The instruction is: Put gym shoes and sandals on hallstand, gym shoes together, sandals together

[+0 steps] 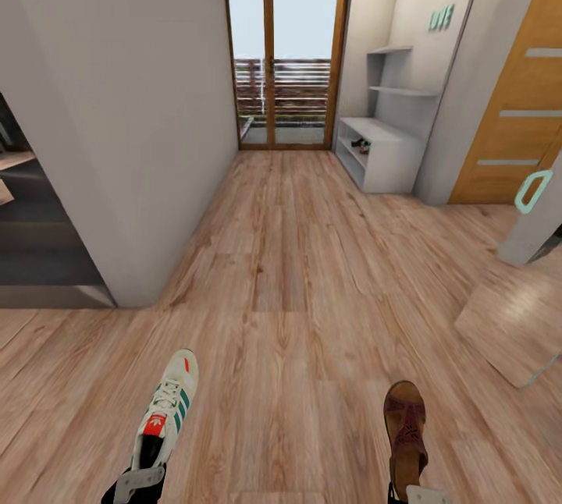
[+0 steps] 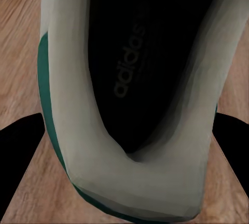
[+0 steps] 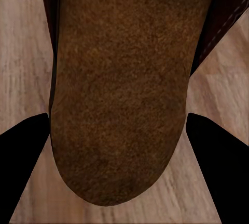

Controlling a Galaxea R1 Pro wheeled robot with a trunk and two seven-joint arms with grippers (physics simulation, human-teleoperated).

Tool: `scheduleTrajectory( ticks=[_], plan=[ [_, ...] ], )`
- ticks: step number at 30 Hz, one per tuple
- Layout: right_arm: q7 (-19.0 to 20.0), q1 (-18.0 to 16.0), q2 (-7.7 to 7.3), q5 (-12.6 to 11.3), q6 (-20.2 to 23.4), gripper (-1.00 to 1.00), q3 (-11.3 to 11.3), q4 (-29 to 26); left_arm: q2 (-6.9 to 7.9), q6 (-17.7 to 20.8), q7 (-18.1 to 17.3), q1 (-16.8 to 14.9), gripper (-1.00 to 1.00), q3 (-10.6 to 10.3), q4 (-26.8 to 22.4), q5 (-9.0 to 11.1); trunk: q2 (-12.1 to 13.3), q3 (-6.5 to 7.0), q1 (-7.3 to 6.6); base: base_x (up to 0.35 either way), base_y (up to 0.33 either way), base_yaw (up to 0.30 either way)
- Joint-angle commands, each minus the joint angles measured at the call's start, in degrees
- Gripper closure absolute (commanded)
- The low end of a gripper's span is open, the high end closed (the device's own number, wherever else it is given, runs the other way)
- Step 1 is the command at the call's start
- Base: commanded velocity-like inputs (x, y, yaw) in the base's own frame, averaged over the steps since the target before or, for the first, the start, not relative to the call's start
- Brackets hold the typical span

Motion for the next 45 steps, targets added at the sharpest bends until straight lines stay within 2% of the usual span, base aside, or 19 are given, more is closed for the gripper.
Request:
scheduleTrajectory(
  ticks=[1, 25, 34, 45],
  plan=[
    [-0.5, 0.0, 0.01, 0.5, 0.0, 1.00, 0.1, 0.0, -0.03, -0.2, -0.3, -0.1, 1.00, 0.5, 0.0, -0.5, 0.0, -0.05, 0.02, 0.328, 0.000, 0.000],
    [-0.5, 0.0, 0.09, 0.5, -0.2, 1.00, 0.1, -0.4, -0.03, -0.3, -0.3, 0.1, 1.00, 0.5, 0.0, -0.5, 0.0, -0.05, 0.02, 0.328, 0.000, 0.000],
    [-0.5, 0.0, 0.05, 0.5, -4.5, 1.00, 0.2, -0.2, -0.27, -0.3, -0.3, 0.1, 1.00, 0.3, 0.1, -0.5, 0.0, -0.05, 0.02, 0.328, 0.000, 0.000],
    [-0.5, 0.0, -0.08, 0.5, -4.5, 1.00, 0.1, 0.0, -0.09, -0.3, -0.3, 0.1, 1.00, 0.5, 0.0, -0.5, 0.0, -0.05, 0.02, 0.328, 0.000, 0.000]
  ],
)
